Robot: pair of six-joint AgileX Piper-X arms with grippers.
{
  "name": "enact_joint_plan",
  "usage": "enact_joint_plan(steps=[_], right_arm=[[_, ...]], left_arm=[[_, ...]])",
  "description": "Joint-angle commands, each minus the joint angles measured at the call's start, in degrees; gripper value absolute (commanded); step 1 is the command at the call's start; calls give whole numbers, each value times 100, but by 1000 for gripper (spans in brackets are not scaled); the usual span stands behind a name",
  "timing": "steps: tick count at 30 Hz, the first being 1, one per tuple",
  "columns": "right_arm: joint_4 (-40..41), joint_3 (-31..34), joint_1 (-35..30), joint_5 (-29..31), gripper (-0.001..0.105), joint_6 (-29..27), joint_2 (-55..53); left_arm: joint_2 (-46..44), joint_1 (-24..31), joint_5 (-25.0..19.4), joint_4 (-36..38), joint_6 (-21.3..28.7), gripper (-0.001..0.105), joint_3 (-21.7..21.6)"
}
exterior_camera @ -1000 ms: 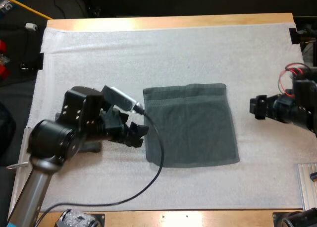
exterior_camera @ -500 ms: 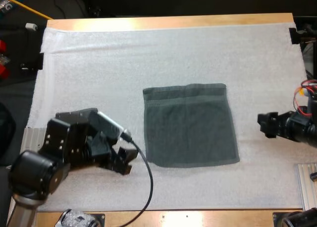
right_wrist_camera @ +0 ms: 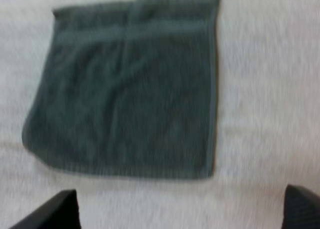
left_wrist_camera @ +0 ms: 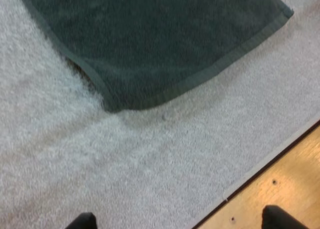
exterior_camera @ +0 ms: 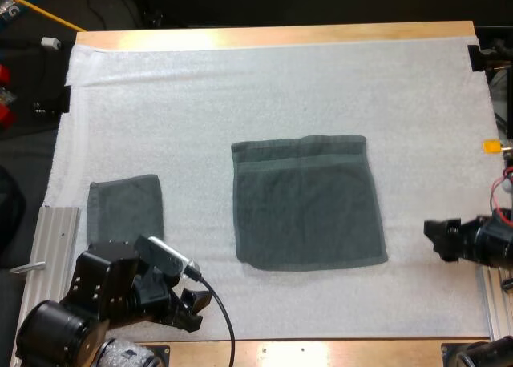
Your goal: Pick towel from pile, fold and stack
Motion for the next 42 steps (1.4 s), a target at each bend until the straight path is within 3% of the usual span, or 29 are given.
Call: enact_joint_plan(steps=[1, 6, 10, 14, 20, 28, 37, 42], right_arm=[[79, 131, -34, -96, 78, 68, -100], [38, 880, -34, -129, 78, 93, -410], [-139, 1573, -34, -545, 78, 93, -482], [-957, 2414, -34, -608, 78, 449, -430], [-2080, 3189, -34, -905, 78, 1131, 27], [-2954, 3337, -34, -996, 78, 1388, 1071], [-3780, 3337, -34, -1262, 52, 2041, 2316], [-4049, 3337, -34, -1329, 50, 2283, 2776]], left_arm=[[-59, -2, 18, -7, -72, 63, 18], [-87, -2, 18, -7, -72, 63, 77], [-87, -2, 18, -51, -72, 63, 76], [-87, -2, 45, -149, -162, 63, 76], [-87, -2, 190, -188, -288, 63, 76], [-87, -2, 191, -188, -323, 63, 76], [-87, -2, 191, -188, -326, 63, 76], [-87, -2, 191, -188, -326, 63, 76]])
